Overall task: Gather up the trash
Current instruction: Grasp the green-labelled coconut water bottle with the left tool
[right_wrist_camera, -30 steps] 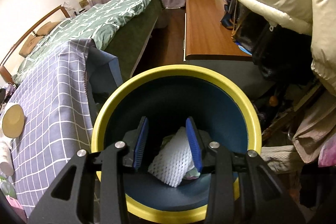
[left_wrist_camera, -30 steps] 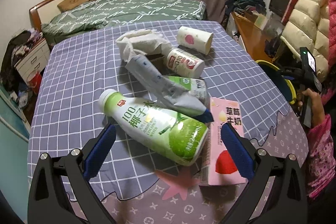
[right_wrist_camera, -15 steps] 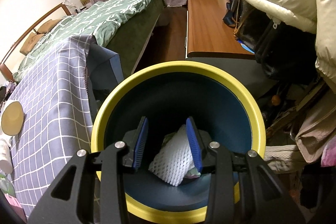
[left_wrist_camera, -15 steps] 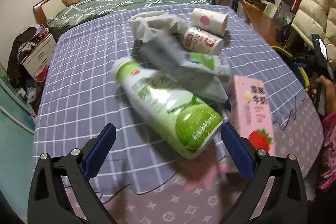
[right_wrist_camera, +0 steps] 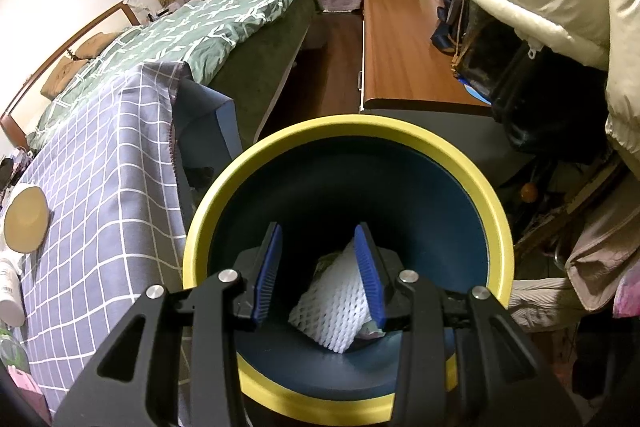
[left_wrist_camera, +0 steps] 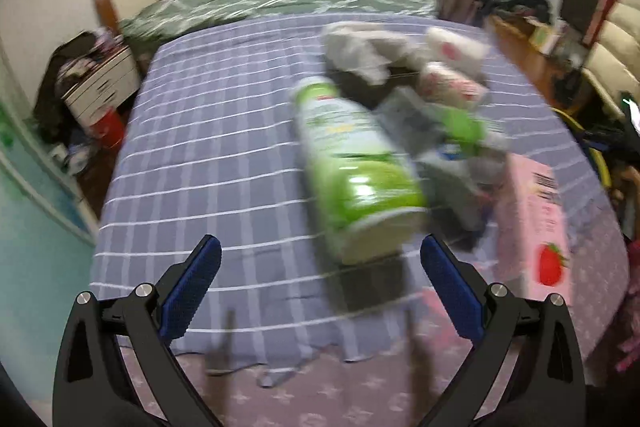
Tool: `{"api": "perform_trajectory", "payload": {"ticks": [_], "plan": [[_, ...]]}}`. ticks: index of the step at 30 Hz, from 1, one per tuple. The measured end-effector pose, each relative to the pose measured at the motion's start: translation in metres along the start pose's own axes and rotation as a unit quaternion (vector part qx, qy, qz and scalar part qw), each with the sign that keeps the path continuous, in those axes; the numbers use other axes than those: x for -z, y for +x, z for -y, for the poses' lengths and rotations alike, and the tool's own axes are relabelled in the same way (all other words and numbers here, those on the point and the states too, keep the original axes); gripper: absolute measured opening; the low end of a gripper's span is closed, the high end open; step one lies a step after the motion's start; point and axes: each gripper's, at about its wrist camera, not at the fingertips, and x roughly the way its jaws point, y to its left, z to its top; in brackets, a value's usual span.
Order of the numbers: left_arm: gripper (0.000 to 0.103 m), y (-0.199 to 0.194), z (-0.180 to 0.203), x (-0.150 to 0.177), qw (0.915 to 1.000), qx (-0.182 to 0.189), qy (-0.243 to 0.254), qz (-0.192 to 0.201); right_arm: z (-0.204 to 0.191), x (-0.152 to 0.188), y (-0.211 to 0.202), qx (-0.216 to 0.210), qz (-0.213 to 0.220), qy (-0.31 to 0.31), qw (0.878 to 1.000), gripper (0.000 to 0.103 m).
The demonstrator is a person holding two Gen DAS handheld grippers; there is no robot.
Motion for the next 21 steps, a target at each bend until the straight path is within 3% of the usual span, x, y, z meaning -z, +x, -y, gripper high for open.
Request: {"api": "perform_trajectory", "payload": {"ticks": [3,6,9,14,21], "plan": [[0.098,0.002,0.013,0.000,0.9997,0.016,0.018,0.004,-0.004,0.000,0.001,-0.001,-0.001,-0.004,1.000,0.037],[0.098,0.013,0.014,-0.006,0.9999,0.013,0.005,-0.001,-0.008,0.001,0.001,-0.004,-0.001,-0.007,1.000,0.037],[0.082,0.028,0.007,-0.012,0.9996,0.014,-0.023,-0.013,-0.008,0.002,0.002,-0.005,-0.003,-0.008,1.000,0.037],[0.077,0.045,0.006,-0.021,0.9991,0.012,-0.040,-0.011,-0.005,0.003,0.005,-0.003,-0.007,-0.006,1.000,0.037],[0.057,0.048,0.007,-0.023,0.9992,0.000,-0.039,0.012,-0.002,0.003,0.009,-0.003,-0.010,-0.005,1.000,0.037]]}}
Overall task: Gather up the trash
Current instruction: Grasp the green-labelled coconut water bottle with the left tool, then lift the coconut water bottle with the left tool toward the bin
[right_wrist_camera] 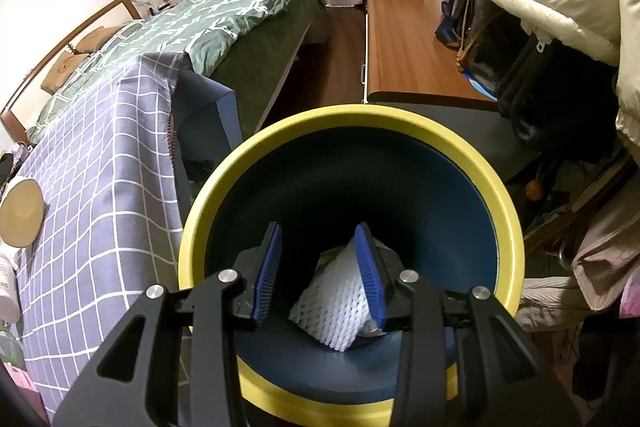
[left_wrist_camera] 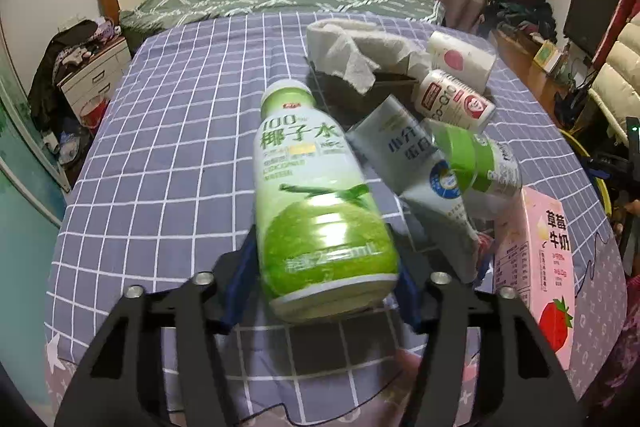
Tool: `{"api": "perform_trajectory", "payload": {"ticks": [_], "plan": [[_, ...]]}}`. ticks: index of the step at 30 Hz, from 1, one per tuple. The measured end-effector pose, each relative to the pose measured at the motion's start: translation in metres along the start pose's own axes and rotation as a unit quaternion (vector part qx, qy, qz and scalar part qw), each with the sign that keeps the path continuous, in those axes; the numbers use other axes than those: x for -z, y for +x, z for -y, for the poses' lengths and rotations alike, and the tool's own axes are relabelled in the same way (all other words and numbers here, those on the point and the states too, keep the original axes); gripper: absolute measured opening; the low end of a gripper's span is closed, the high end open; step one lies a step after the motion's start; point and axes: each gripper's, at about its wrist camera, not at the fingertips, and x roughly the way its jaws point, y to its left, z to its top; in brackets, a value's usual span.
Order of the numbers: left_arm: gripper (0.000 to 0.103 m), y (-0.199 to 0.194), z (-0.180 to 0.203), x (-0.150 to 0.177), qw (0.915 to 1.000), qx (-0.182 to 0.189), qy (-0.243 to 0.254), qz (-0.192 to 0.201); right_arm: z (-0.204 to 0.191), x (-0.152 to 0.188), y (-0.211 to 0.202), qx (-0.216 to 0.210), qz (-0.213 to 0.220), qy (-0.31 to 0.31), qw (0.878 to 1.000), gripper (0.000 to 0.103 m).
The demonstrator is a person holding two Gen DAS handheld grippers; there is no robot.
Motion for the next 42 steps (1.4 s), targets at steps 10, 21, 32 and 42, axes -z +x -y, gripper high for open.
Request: {"api": "perform_trajectory", "payload": {"ticks": [10,21,32,42], "plan": [[0.054,-0.043,-0.002,-0.012,0.9949,-0.039,0.047,0.080,-0.003,0.001,0.001,-0.003,-0.001,-0.003,1.000,0.037],[0.053,-0.075,-0.011,-0.046,0.9864,-0.053,0.060,0.143,-0.004,0.000,-0.002,-0.003,0.000,-0.007,1.000,0.037],[0.077,-0.053,-0.020,-0.009,0.9992,-0.017,0.015,0.033,0.003,0.000,-0.002,0.007,-0.003,-0.008,1.000,0.037],[0.071,-0.036,-0.010,0.041,0.9994,-0.026,-0.019,-0.006,-0.008,0.003,-0.001,-0.002,-0.005,-0.019,1.000,0.037]]}}
